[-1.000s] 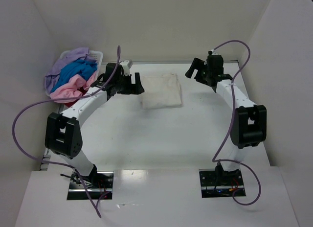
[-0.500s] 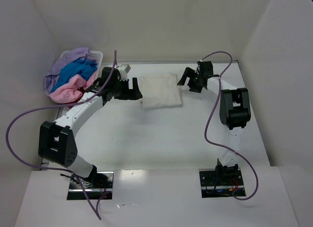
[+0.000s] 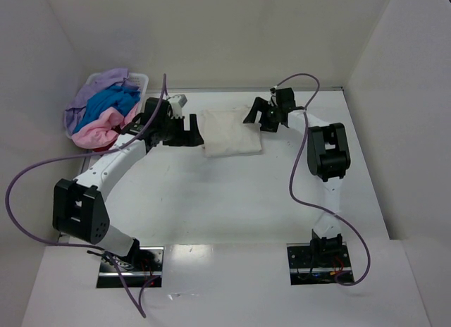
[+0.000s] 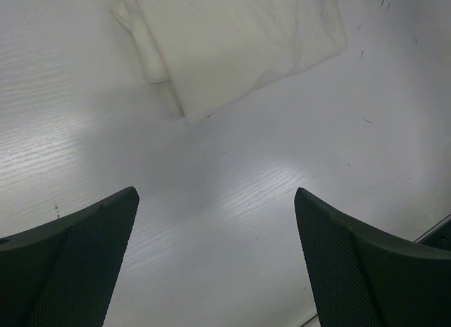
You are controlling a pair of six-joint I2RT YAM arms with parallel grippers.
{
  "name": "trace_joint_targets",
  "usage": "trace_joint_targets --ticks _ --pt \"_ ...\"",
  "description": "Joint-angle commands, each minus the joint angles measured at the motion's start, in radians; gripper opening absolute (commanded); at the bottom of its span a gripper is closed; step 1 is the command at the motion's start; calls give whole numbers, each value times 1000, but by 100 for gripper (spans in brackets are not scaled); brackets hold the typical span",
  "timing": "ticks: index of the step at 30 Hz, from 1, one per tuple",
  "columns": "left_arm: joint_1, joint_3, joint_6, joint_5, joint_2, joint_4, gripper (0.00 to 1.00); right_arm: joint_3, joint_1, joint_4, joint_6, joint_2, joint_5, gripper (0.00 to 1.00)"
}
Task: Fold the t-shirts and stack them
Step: Put the neatly folded tshirt into the corner of the board with the right arm
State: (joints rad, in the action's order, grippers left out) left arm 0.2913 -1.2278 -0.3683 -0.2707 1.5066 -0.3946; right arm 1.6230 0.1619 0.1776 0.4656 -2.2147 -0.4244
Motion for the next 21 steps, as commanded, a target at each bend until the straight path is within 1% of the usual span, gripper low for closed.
trace_joint_targets --ticks 1,8,13,14,16,17,19,20,21 --pt "-4 -7 15 -13 -46 -15 99 21 10 -10 -19 -29 -5 97" --pt "-14 -7 15 -22 -55 -15 99 31 10 -10 -19 -85 -43 91" --pt "-14 2 26 -22 -74 -15 99 40 31 -10 -19 -115 -53 81" --pt "-14 11 26 -22 -74 -15 99 50 31 -10 -19 -115 -53 72" --pt "-14 11 26 -22 -74 -15 99 63 42 -10 -19 -137 -53 66" --pt "-23 11 35 -22 -74 -15 99 80 53 3 -19 -137 -53 58" --pt "-23 11 35 -22 -83 -15 99 101 63 25 -19 -146 -43 53" --pt "-23 11 35 -22 -83 -15 99 101 64 25 -30 -146 -30 48" --pt "-33 11 35 -22 -94 -24 99 101 64 25 -30 -146 -14 34"
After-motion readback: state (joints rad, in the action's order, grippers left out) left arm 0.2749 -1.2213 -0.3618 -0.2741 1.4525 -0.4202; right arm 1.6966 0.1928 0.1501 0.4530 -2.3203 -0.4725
